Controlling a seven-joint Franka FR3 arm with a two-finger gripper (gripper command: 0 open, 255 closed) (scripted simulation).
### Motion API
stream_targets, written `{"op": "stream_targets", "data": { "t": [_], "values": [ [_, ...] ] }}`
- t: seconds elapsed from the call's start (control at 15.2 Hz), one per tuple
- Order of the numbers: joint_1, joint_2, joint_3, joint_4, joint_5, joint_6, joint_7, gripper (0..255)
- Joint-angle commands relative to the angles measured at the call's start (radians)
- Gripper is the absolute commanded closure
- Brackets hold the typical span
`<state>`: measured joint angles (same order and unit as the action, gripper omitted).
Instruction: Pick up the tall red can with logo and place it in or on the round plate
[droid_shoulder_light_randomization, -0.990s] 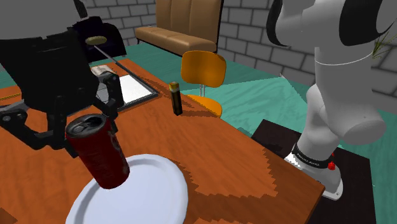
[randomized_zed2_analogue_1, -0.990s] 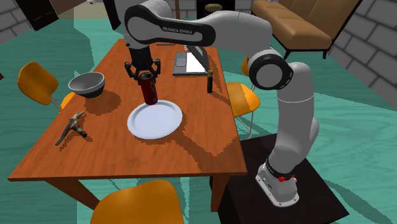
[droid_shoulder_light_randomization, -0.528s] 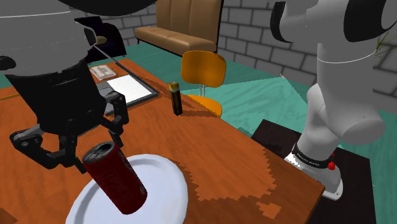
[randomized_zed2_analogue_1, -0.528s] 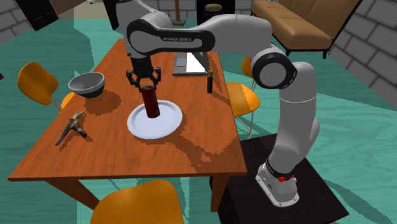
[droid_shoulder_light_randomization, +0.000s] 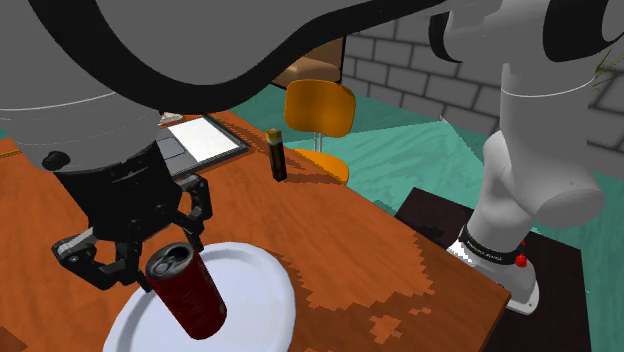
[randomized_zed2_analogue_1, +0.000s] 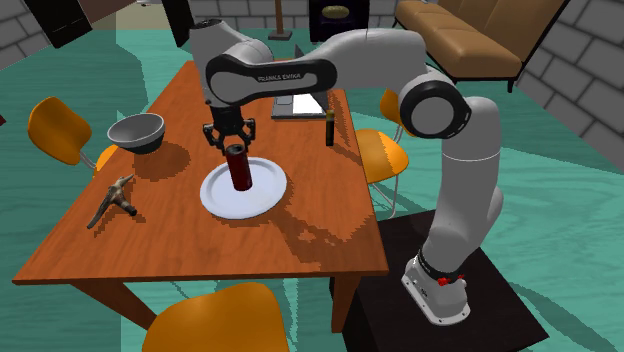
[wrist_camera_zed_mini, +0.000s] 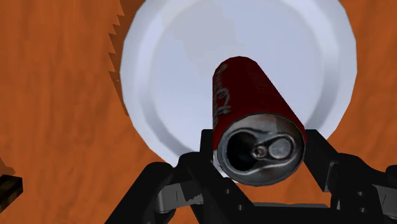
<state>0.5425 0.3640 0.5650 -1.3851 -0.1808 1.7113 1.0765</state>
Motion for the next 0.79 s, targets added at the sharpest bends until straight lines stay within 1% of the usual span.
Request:
{"op": "stream_targets", "data": {
  "t": [0.0,0.26,0.73],
  "values": [
    [-0.003,-0.001,-0.001,-0.028,0.000,0.028,0.001,255],
    [-0.010,-0.002,-0.002,-0.087,-0.001,0.085,0.003,255],
    [-0.010,-0.002,-0.002,-0.087,-0.001,0.085,0.003,255]
  ]
}}
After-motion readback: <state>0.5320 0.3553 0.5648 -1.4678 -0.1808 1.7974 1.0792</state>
